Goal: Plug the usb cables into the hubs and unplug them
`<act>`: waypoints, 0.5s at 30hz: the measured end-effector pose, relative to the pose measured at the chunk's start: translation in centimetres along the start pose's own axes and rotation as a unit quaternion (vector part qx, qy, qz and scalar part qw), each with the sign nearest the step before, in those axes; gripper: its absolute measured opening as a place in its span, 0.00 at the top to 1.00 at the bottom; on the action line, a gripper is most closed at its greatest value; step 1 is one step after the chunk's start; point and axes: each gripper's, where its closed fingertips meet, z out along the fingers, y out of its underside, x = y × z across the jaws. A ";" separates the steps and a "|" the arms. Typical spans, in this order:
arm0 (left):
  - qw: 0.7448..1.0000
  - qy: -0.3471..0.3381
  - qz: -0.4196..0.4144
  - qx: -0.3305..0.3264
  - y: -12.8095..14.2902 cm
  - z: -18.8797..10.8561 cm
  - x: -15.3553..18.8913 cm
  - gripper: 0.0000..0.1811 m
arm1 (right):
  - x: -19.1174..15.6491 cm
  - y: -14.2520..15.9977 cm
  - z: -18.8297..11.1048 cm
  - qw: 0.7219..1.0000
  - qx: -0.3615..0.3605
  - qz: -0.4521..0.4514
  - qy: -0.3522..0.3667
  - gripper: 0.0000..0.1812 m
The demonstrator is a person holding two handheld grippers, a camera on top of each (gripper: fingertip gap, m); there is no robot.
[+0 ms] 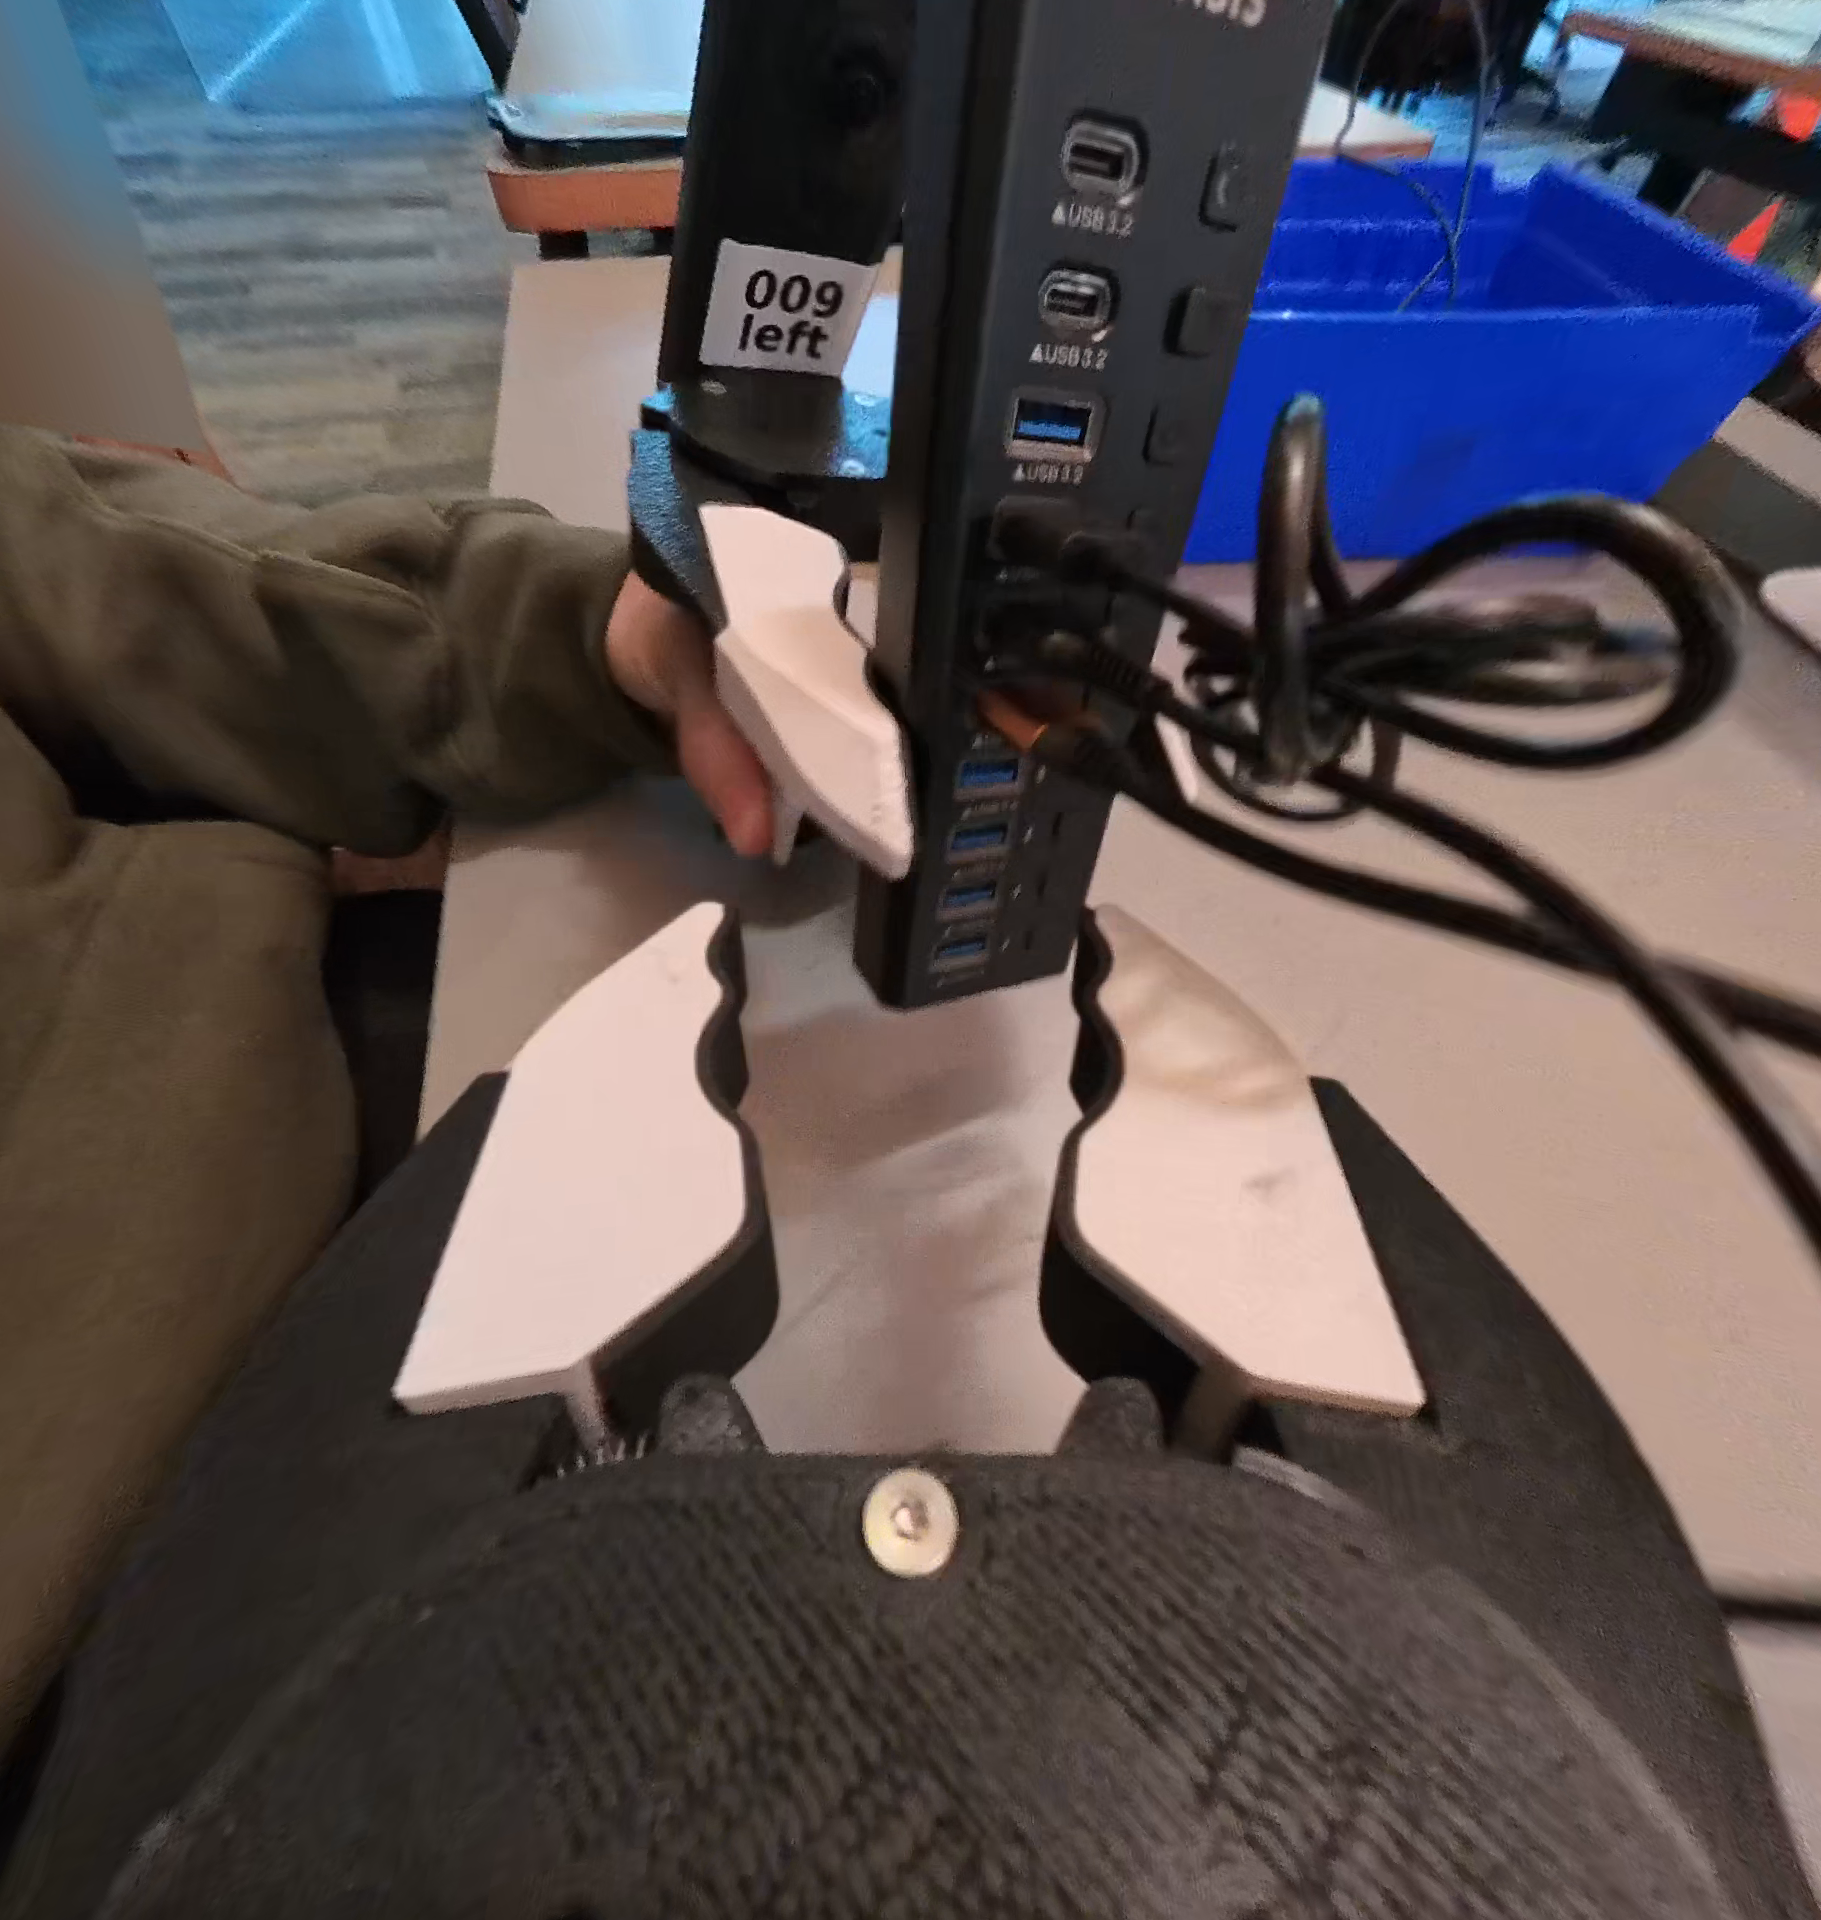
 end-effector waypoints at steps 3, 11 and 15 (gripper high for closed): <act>1.000 -0.017 0.003 0.008 -0.1 -1.1 -1.2 0.67 | -1.8 -0.8 -1.6 0.999 -0.016 0.022 -0.038 0.64; 0.999 0.010 0.036 0.001 0.1 -1.7 -0.8 0.67 | -0.2 -8.9 -4.3 0.992 -0.005 -0.090 0.092 0.79; 0.998 0.030 0.057 0.004 0.1 -1.8 0.0 0.67 | 0.2 -9.3 -1.5 0.982 -0.129 -0.136 0.019 0.79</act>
